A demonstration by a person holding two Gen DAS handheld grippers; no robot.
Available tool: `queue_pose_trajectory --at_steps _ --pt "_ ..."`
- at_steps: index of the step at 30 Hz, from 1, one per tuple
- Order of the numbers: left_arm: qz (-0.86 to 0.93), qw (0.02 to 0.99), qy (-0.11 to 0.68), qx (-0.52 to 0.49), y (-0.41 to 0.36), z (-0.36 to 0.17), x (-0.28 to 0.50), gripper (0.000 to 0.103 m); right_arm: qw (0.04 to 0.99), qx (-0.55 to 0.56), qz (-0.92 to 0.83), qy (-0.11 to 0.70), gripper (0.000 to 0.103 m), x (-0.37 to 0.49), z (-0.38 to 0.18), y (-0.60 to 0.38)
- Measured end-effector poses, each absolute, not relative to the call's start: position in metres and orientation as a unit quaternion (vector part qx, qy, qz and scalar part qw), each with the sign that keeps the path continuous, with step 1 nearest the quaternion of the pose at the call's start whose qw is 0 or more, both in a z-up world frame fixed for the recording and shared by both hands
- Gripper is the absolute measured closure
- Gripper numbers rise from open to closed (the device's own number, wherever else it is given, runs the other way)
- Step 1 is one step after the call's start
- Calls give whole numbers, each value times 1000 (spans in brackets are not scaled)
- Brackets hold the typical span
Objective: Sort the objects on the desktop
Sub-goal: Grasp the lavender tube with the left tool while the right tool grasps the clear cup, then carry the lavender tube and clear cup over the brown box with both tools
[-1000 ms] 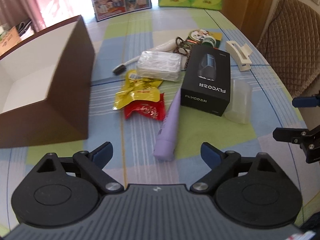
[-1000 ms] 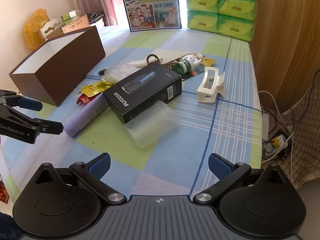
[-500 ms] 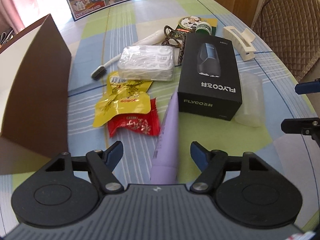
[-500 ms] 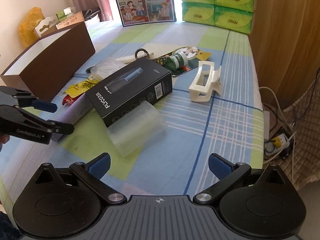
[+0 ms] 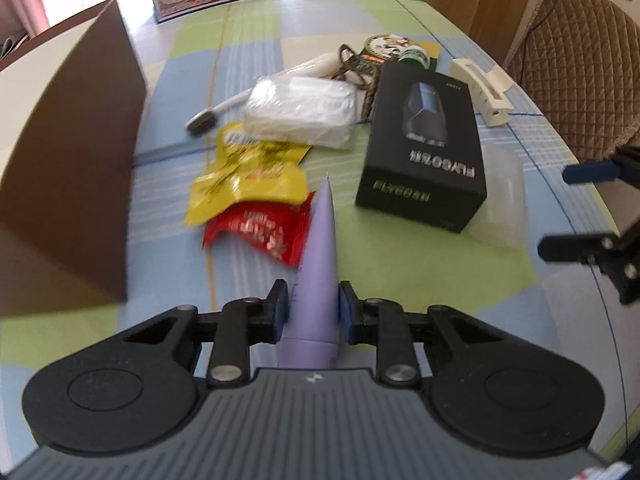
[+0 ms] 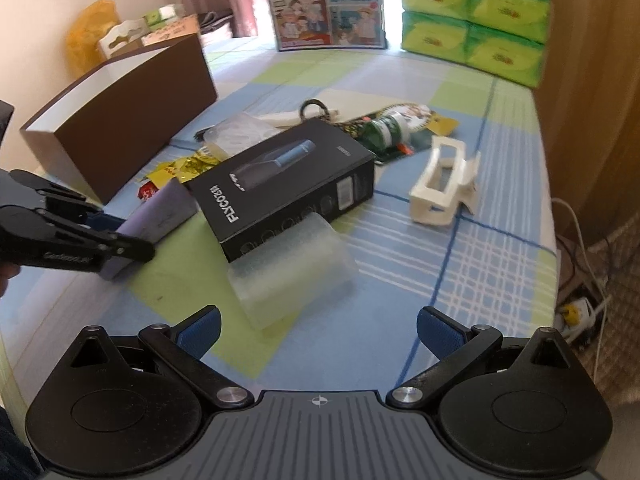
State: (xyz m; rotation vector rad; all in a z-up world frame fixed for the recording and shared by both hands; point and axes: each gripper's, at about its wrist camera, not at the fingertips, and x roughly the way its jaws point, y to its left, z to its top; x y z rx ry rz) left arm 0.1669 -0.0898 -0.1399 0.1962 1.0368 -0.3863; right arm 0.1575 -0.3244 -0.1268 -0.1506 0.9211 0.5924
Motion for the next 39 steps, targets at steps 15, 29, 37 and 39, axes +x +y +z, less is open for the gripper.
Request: queue_pose_trajectory --at_steps 15,29,37,39 --pt "-100 851 514 45 -30 -133 119 81 827 -175 354 400 2 182 -149 -288" --pt "-92 852 515 36 -17 -132 103 81 830 -172 332 414 32 146 -140 -285" --pt "-109 850 514 31 -6 -122 91 81 835 -113 324 431 32 108 -116 -281" --pt "-112 852 511 27 -1 -116 88 81 835 -109 330 428 32 100 -109 -274"
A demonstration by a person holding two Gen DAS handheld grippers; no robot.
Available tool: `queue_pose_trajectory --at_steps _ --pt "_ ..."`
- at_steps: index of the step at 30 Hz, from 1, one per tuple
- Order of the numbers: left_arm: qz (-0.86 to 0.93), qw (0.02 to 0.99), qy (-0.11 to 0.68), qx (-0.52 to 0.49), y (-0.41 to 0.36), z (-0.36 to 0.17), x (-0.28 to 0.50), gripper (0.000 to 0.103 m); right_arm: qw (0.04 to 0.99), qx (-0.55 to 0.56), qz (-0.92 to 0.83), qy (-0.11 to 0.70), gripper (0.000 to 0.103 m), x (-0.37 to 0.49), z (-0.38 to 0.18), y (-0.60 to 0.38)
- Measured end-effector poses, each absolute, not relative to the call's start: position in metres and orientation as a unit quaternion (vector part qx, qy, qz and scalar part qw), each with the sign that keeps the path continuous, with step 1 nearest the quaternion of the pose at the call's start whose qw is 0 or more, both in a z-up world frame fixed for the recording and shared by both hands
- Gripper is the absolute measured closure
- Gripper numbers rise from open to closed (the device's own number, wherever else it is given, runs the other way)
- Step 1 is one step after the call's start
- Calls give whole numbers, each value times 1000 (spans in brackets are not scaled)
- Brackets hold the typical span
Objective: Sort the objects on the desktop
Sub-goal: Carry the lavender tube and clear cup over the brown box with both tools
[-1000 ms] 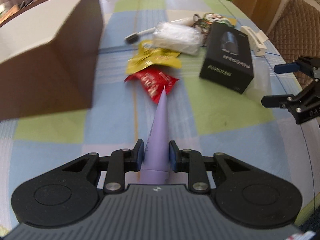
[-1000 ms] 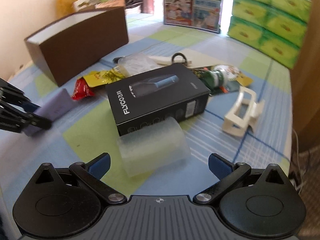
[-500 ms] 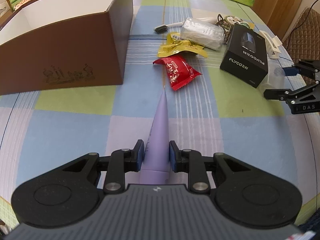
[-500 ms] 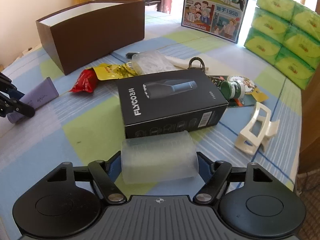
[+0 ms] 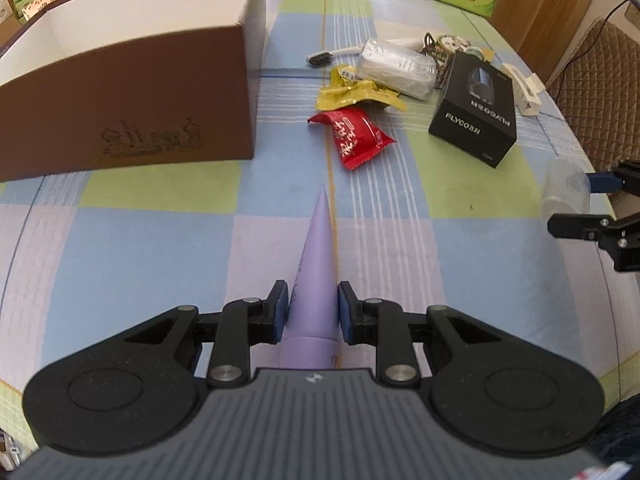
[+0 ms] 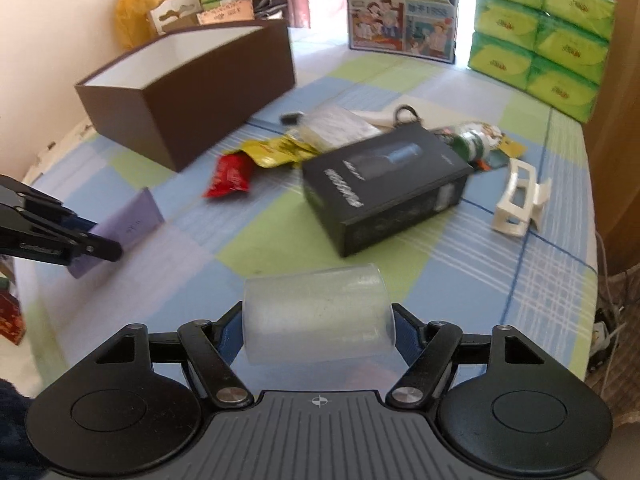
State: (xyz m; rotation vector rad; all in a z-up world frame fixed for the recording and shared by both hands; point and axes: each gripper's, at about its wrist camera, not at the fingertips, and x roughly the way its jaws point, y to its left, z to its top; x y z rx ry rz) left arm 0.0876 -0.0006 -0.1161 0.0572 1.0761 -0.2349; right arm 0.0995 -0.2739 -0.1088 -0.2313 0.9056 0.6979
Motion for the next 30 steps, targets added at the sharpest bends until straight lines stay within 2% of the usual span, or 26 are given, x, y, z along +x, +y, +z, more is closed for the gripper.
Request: queue_pose_trajectory --at_steps 5,11,18,30 --pt "-116 856 504 27 18 -106 83 82 831 -107 352 417 32 87 -97 -244" --pt "-118 845 521 27 39 -126 83 82 826 -114 359 420 32 81 -100 -207" --pt "-147 848 506 63 32 -129 87 82 824 -115 339 438 32 77 -106 -194" --pt "-153 854 495 35 77 -100 95 83 836 -101 328 427 32 77 -95 -178"
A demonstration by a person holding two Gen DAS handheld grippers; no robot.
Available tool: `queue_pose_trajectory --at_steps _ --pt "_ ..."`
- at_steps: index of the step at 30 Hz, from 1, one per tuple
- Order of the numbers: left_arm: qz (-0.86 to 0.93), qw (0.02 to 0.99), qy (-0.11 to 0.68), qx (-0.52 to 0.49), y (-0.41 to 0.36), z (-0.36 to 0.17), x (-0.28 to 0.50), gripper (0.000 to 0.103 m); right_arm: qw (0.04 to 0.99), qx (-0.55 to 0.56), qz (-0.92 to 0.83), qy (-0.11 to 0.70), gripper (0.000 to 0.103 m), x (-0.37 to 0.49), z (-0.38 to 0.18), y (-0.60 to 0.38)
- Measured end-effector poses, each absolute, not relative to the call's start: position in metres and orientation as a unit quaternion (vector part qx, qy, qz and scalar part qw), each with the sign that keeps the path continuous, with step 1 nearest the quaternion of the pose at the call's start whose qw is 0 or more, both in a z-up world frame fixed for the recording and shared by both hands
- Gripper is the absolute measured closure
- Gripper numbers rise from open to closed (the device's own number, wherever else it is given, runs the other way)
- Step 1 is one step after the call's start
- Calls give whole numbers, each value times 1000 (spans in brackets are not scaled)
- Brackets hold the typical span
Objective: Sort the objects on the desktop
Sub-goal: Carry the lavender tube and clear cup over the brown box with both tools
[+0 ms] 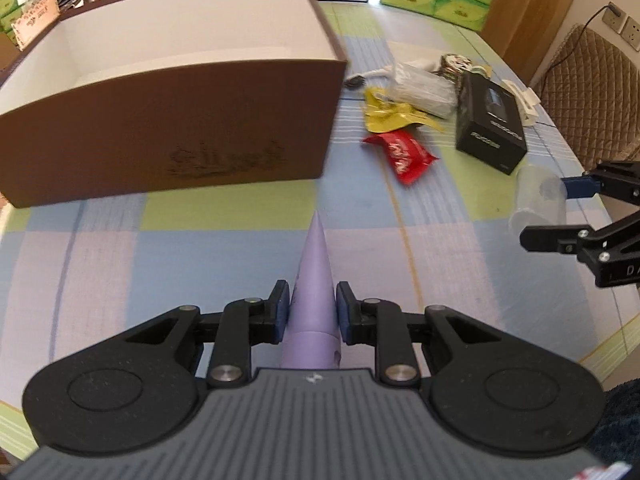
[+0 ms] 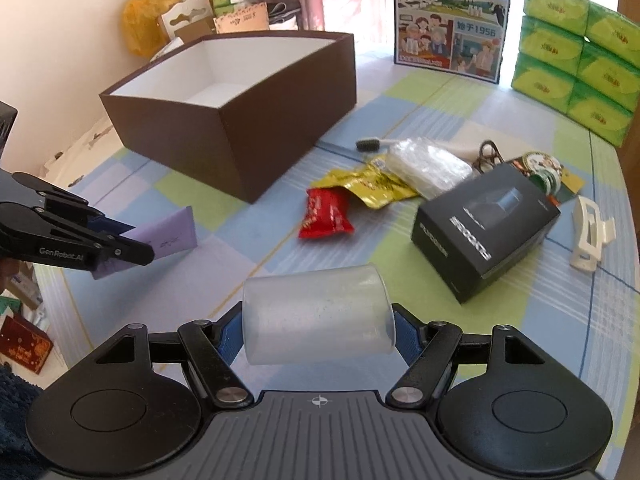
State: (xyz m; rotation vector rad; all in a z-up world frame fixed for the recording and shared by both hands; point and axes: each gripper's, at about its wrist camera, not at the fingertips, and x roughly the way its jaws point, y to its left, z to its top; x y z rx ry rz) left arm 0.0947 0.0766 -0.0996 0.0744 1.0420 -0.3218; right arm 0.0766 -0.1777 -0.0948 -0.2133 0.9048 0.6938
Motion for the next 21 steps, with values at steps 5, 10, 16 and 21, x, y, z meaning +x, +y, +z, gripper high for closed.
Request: queue_pose_trajectory --at_steps 5,10,16,21 --pt "-143 851 504 39 94 -108 95 83 837 -100 331 425 32 78 -95 -163" --pt "-144 839 522 49 93 -125 99 82 834 -101 333 428 32 76 -97 -154" --pt "-153 842 512 71 86 -127 103 84 837 -98 321 432 32 74 -97 -151" --pt "-160 852 494 62 101 -110 102 85 841 -94 316 429 32 72 -94 -149"
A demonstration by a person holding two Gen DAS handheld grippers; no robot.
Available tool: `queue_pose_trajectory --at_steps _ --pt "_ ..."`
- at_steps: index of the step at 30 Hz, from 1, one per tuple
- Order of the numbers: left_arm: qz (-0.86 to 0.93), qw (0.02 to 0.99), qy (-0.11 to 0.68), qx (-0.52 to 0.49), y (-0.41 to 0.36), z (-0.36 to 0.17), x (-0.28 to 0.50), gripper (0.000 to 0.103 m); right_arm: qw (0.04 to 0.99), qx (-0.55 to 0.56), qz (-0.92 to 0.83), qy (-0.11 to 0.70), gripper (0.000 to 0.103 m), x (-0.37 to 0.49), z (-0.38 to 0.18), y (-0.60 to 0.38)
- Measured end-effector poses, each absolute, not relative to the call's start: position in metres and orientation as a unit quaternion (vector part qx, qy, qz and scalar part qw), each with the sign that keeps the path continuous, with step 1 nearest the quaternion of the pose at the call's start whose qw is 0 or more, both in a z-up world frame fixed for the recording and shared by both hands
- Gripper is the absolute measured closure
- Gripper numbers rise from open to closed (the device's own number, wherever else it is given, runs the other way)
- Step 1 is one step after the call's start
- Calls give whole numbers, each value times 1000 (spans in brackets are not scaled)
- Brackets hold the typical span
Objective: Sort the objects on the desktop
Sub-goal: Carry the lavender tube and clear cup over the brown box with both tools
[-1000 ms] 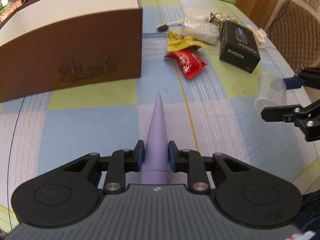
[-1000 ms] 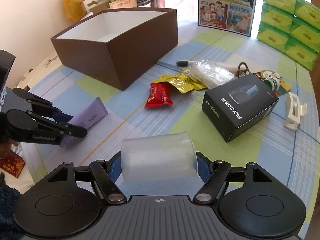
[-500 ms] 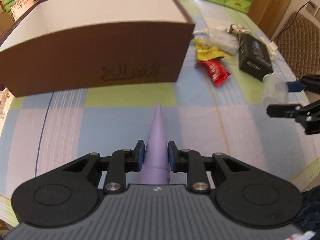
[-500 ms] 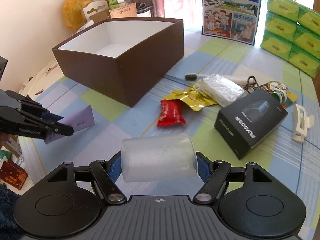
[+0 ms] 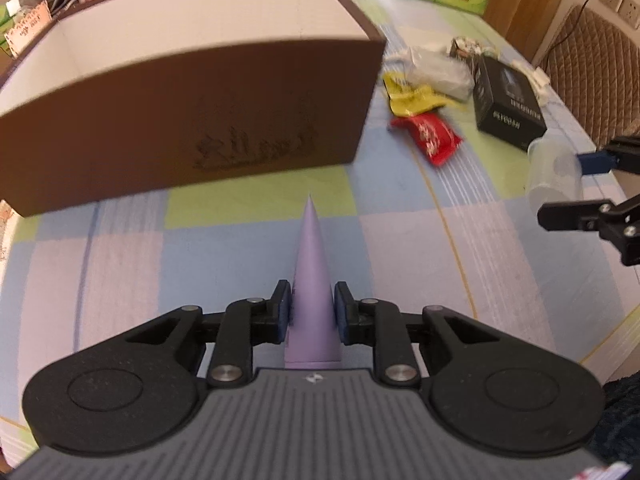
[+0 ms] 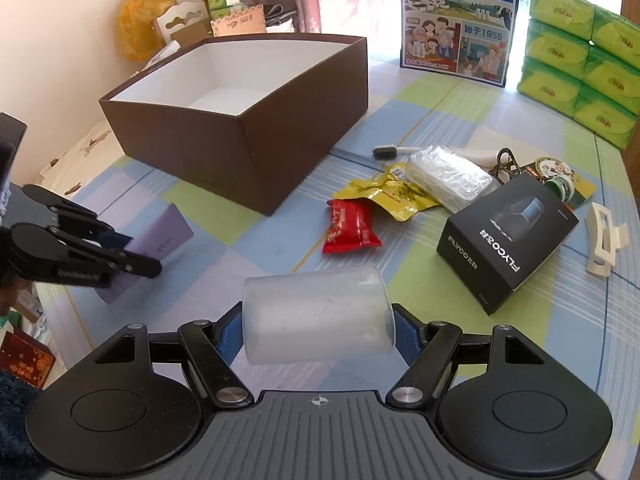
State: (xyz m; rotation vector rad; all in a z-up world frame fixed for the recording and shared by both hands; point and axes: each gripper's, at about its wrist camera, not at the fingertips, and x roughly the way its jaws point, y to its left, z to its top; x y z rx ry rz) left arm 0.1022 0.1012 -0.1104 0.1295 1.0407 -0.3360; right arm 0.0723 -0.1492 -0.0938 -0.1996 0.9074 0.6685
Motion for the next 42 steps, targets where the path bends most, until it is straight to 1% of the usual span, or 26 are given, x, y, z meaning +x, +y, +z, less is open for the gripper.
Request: queue_pose_trajectory --at_steps 8,18,28,34,42 --pt "-138 873 466 40 135 -69 104 85 844 -95 331 411 32 76 -82 -131" --pt "-110 900 421 21 179 -14 115 85 847 -90 371 370 32 98 -47 -100" --pt "-93 920 379 28 207 28 170 84 848 -113 410 317 32 140 -16 -55" --pt "-82 924 371 35 215 36 215 84 845 -129 420 304 32 167 -8 -26" --pt "-73 917 389 48 221 19 271 84 837 -159 416 319 32 210 -19 4"
